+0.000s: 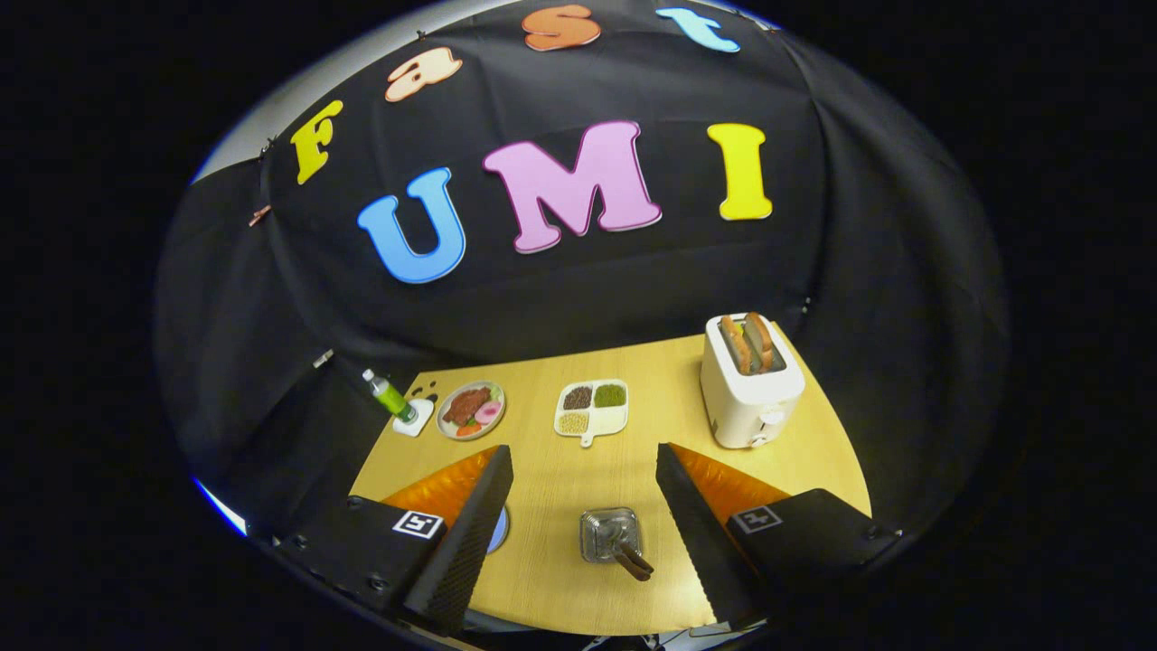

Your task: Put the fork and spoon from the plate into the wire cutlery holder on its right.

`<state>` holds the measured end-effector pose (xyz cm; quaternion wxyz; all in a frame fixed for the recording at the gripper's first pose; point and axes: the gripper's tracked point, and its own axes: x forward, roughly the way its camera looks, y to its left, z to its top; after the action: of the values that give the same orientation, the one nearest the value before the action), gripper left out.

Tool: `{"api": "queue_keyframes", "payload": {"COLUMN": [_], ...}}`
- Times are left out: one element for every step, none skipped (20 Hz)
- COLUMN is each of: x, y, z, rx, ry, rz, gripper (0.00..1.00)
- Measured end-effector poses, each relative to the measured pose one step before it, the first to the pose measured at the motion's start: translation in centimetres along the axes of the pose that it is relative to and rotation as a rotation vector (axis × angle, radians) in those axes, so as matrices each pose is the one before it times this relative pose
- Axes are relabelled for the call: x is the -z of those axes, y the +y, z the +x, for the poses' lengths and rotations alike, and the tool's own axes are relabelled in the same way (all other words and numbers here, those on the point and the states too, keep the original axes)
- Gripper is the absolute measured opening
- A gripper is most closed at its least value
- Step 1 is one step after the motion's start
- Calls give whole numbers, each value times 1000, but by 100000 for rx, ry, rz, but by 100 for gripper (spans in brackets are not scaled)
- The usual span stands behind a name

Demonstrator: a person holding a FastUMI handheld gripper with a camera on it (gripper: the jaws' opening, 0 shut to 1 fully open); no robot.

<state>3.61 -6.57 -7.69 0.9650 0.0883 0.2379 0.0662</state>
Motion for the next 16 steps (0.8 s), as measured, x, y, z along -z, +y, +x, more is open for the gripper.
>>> {"api": "queue_keyframes", "payload": {"x": [-1310, -1130, -1077, -1072, -1059, -947, -684, -459, -122, -190, 56, 392, 794, 533, 282, 244], "y": [41, 237, 151, -58, 118, 179, 227, 510, 499, 387, 300, -9, -306, 336, 686, 447], "z": [-1169, -1091, -1224, -962, -1062, -983, -879, -880, -700, -647, -330, 179, 160, 307, 386, 519], "rx": [995, 450, 1301, 1430, 1287, 1514, 1428, 999, 539, 687, 504, 1341, 1400, -171, -1919, -1748], "ry": [-4957, -4287, -5076, -6248, -5933, -5381, -4464, -2992, -1934, -773, -288, 1014, 1392, 1912, 1712, 1431], "rz": [484, 483, -94, -866, -1636, -1637, -978, 152, 942, 1431, 1382, 398, 339, 858, 1310, 507], "gripper": [99, 99, 99, 99, 99, 99, 99, 99, 99, 99, 99, 99, 99, 99, 99, 99]}}
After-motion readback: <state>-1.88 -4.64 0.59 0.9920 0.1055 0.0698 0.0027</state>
